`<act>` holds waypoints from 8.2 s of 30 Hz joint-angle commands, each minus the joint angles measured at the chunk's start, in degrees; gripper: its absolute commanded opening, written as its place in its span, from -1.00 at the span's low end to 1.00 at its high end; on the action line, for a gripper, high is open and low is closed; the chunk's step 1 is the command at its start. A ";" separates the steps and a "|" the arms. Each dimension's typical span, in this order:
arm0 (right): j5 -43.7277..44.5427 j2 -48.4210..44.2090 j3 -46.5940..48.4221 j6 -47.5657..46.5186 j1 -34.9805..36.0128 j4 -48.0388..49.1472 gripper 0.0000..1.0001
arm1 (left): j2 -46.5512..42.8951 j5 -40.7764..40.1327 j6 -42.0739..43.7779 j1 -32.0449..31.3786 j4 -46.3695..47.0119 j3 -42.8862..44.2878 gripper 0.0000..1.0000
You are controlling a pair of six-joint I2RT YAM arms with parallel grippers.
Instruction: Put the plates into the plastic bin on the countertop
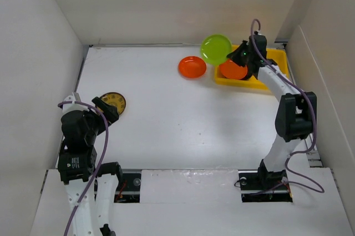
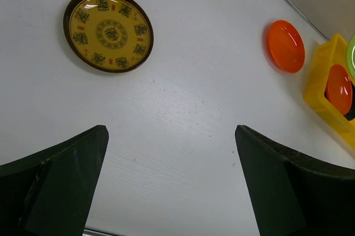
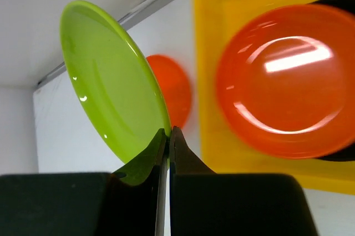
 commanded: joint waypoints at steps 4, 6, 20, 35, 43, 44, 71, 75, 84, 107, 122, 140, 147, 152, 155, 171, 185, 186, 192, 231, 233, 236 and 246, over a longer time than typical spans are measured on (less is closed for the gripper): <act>-1.24 -0.95 -3.67 -2.37 -7.45 0.81 -1.00 | -0.24 0.45 0.64 -0.17 1.42 -0.30 0.99; -2.98 -0.95 -3.68 -2.37 -10.52 0.81 -1.00 | -0.24 0.45 0.64 -0.17 1.42 -0.30 0.99; -5.45 2.91 -4.73 -3.42 -14.14 0.81 -0.96 | 0.29 0.45 0.64 -0.17 1.42 -0.30 0.99; -3.97 0.55 -6.48 -3.42 -15.72 0.81 0.53 | 0.29 0.45 0.64 -0.17 1.42 -0.30 0.99; 2.53 -9.20 -8.95 -5.87 -14.15 -2.26 0.99 | 0.29 0.45 0.64 -0.17 1.42 -0.30 0.99; 3.15 -9.91 -8.95 -6.49 -13.27 -2.96 0.99 | 0.29 0.45 0.64 -0.17 1.42 -0.30 0.99; -18.64 28.45 9.13 11.14 39.03 27.09 0.73 | 1.34 -9.55 -6.56 0.89 -1.47 1.46 0.99; -18.11 37.44 22.75 13.80 41.93 21.57 0.66 | 1.34 -14.04 -10.26 0.89 -1.48 2.51 0.99; -8.01 47.12 41.21 19.34 44.22 6.64 0.47 | 2.92 -12.56 -9.73 0.89 0.19 3.04 0.99; -9.40 57.58 60.31 24.88 44.22 -6.48 -0.97 | -2.53 -12.47 -9.21 0.89 0.19 3.04 0.99; -7.93 16.75 12.75 14.08 28.62 8.37 -1.00 | -1.91 -6.15 -4.56 0.89 2.12 3.04 0.99; -12.57 -7.99 -15.99 2.55 -18.18 5.38 -1.00 | 32.94 16.98 -15.97 -4.21 31.38 4.00 0.99; -13.10 -2.18 -13.26 1.33 -20.64 5.99 -1.00 | 52.27 13.29 -15.45 -11.49 33.69 14.27 0.99; -14.24 -1.04 -11.86 0.62 -20.64 6.00 -1.00 | 58.72 10.30 -16.06 -18.87 35.70 17.62 0.99; -15.03 -0.51 -11.24 0.10 -21.17 6.00 -0.81 | 62.59 10.30 -16.06 -20.46 36.23 19.21 0.99; -14.43 -6.56 -12.19 0.18 -16.26 6.70 1.00 | 85.00 9.86 -15.01 -26.27 35.00 38.44 0.99; -19.68 -37.06 -33.81 -2.98 -7.46 6.70 1.00 | 109.26 5.74 -17.29 -29.08 34.12 59.19 0.44; -20.30 -39.69 -34.61 -2.98 -8.42 6.70 0.97 | 110.66 5.12 -17.81 -29.08 33.51 59.72 0.26; -25.40 -44.72 -38.39 -2.98 -12.54 6.70 0.93 | 115.51 4.50 -18.52 -29.61 31.83 63.94 -0.50; -33.74 -19.68 -33.82 -9.41 2.99 27.95 0.19 | 52.85 17.59 -8.41 -38.40 50.20 6.47 -1.00; -36.55 -18.01 -33.82 -7.03 3.61 30.51 0.14 | 52.85 18.11 -8.41 -38.40 50.73 6.47 -1.00; -37.18 -16.60 -34.35 -5.88 4.93 32.10 0.03 | 53.46 18.65 -8.94 -38.40 51.26 6.47 -1.00; -21.21 -18.00 -32.86 1.49 -2.26 29.74 -1.00 | 52.68 -0.32 -14.12 -38.40 36.33 12.27 0.99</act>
